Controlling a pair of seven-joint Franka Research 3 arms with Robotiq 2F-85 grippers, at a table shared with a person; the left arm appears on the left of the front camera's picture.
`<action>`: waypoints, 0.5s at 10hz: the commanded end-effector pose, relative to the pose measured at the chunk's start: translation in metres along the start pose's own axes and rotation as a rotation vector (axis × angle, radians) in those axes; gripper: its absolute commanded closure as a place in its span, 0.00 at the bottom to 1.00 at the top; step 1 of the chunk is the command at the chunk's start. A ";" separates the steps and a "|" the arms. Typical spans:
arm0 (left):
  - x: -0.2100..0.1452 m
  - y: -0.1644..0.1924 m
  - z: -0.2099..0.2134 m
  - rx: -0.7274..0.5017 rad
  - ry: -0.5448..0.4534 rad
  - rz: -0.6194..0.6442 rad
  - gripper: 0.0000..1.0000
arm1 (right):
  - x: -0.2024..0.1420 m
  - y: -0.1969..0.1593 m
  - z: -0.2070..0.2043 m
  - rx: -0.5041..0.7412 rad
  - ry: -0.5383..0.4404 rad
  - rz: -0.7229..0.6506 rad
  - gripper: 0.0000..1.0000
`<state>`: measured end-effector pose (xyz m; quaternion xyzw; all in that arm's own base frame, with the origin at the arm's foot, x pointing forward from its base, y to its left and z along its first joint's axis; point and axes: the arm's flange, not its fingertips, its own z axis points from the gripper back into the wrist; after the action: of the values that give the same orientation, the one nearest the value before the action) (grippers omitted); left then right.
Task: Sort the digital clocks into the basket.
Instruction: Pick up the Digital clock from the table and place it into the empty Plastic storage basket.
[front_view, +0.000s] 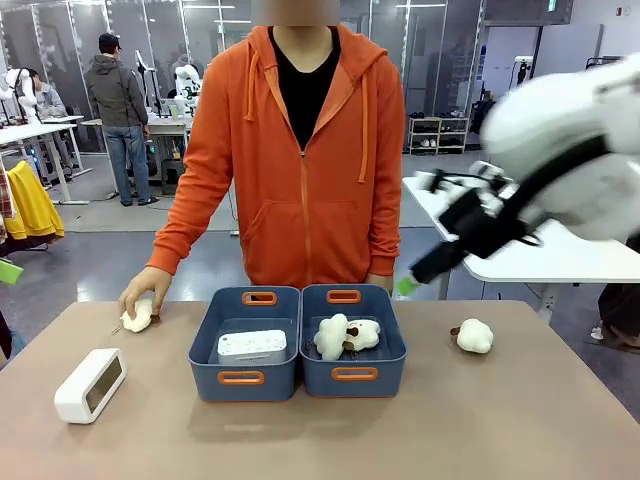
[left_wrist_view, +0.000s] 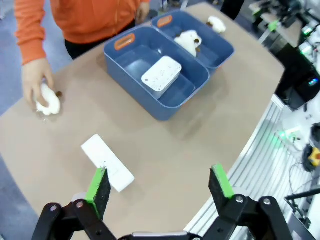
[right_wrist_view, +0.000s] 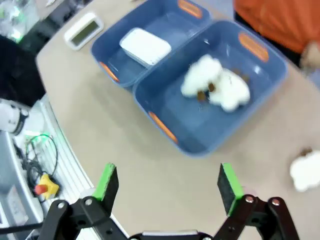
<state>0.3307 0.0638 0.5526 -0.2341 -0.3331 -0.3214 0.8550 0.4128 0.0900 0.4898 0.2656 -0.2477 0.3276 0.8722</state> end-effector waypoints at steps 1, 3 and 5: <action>0.000 0.002 0.001 -0.022 -0.010 -0.016 0.00 | -0.061 -0.012 0.041 0.011 -0.146 -0.096 0.00; 0.000 0.002 0.001 -0.022 -0.010 -0.016 0.00 | -0.107 -0.041 0.072 0.058 -0.192 -0.236 0.00; 0.000 0.002 0.001 -0.022 -0.010 -0.016 0.00 | -0.128 -0.052 0.093 0.035 -0.206 -0.327 0.00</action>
<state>0.3307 0.0638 0.5527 -0.2339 -0.3330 -0.3214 0.8550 0.3528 -0.0631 0.4675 0.3480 -0.2952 0.1711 0.8732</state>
